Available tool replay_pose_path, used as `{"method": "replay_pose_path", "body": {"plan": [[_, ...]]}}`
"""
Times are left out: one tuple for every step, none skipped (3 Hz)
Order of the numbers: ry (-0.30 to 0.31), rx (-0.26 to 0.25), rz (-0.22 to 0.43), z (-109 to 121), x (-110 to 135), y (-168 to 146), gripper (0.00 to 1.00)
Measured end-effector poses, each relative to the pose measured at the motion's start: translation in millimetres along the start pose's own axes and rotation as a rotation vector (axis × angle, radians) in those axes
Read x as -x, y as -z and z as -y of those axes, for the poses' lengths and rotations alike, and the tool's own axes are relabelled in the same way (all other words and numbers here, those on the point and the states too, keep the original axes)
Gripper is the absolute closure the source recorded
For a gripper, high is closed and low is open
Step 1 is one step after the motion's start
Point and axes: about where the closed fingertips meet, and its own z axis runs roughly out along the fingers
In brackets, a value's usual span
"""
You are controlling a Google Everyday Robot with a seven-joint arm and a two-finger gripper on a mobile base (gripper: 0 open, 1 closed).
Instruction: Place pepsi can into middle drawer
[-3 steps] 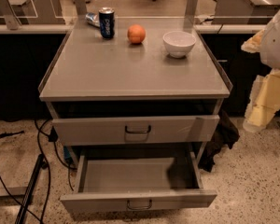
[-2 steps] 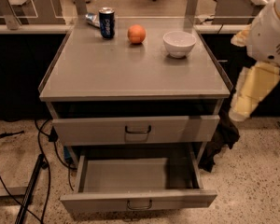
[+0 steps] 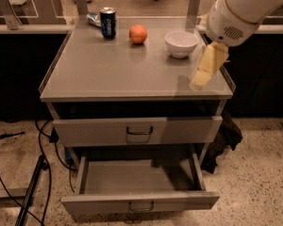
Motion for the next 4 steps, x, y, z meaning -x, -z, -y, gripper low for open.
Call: {"method": "replay_pose_path", "body": {"plan": [[-0.008,-0.069,0.073,49.2,46.7,-38.4,0.0],[-0.008,-0.07,0.073,49.3,46.7,-38.5,0.0],[-0.038,-0.096,0.09,64.8,49.7,-57.3,0.0],[-0.066,-0.128,0.133,99.4,62.9,-91.5,0.0]]}}
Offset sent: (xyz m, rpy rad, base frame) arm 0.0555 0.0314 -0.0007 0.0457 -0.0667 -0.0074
